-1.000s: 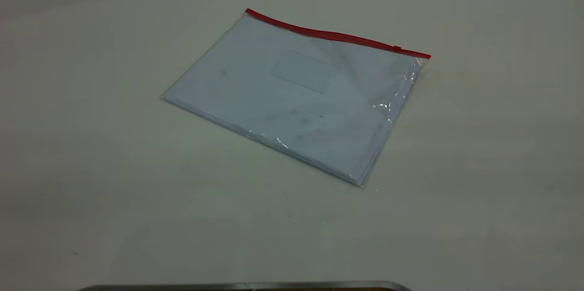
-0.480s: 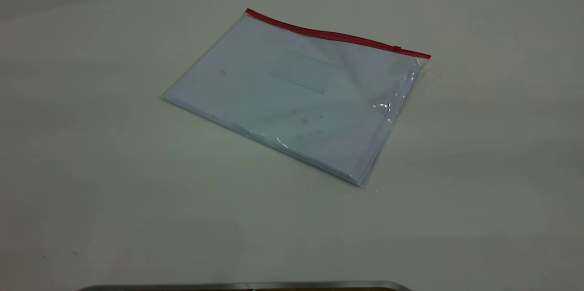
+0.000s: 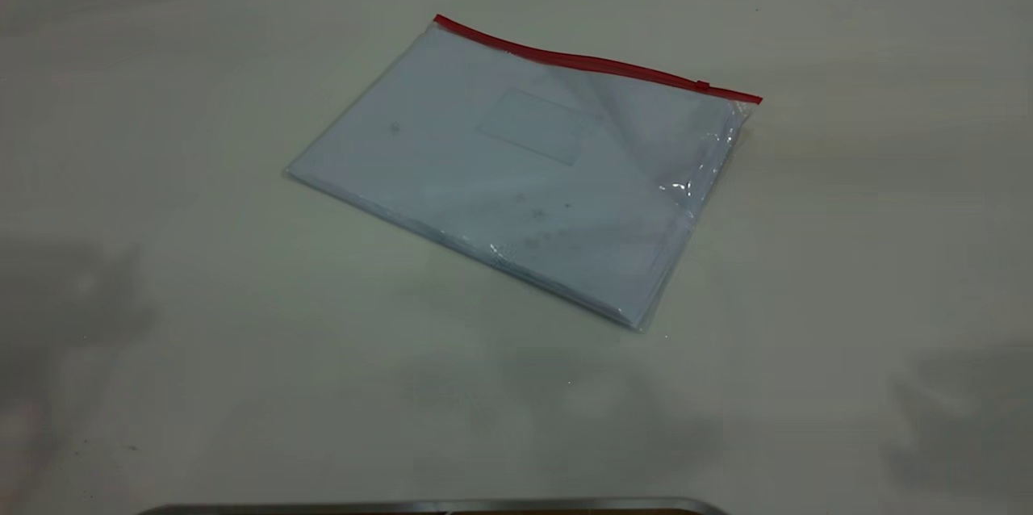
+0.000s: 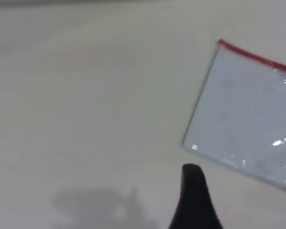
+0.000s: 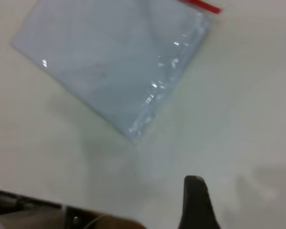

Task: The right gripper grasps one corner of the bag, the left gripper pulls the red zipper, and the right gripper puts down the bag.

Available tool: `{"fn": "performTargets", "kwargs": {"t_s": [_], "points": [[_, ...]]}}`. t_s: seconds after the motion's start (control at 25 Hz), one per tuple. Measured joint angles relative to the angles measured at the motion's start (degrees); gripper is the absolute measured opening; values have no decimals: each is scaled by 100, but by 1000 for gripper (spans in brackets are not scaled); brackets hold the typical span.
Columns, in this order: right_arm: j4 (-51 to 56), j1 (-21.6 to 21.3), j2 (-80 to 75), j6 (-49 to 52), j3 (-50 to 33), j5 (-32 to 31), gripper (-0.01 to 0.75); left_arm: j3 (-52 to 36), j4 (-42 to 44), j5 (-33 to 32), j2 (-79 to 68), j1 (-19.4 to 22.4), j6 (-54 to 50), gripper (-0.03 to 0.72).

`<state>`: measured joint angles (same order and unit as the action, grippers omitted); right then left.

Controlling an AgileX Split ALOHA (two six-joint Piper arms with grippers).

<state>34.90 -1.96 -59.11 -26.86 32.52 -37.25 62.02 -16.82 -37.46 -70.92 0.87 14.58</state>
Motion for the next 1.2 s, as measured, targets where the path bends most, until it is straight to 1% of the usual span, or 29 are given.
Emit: {"fn": "performTargets", "kwargs": {"t_s": [0.12, 0.24, 0.36, 0.44, 0.56, 0.72, 0.84, 0.92, 1.0, 1.2], "points": [[854, 0, -1142, -1312, 86, 619, 547, 312, -670, 72, -696, -10, 926, 588], [1832, 0, -2262, -2702, 234, 914, 547, 483, -1197, 54, -1345, -85, 1795, 588], [3026, 0, -3387, -4180, 601, 880, 547, 643, -1472, 11, -1914, -182, 2496, 588], [3817, 0, -4049, -5125, 925, 698, 547, 751, -1509, -16, -2239, -265, 2742, 588], [4572, 0, -5018, -6126, 1487, 402, 547, 877, -1516, -24, -2637, -430, 2889, 588], [4901, -5, -6182, -6683, 2261, 318, 547, 984, -1510, -32, -2949, -557, 2913, 588], [4945, -46, -6910, -6743, 2823, 262, 547, 991, -1504, -32, -3032, -557, 2919, 588], [4952, -97, -7316, -6743, 3197, 112, 547, 991, -1504, -26, -3032, -557, 2919, 588], [4952, -108, -7621, -6756, 3521, -26, 547, 1003, -1504, -26, -3032, -557, 2919, 588], [4935, -108, -8280, -6873, 4251, -119, 547, 1016, -1504, -21, -3032, -557, 2919, 588]]}}
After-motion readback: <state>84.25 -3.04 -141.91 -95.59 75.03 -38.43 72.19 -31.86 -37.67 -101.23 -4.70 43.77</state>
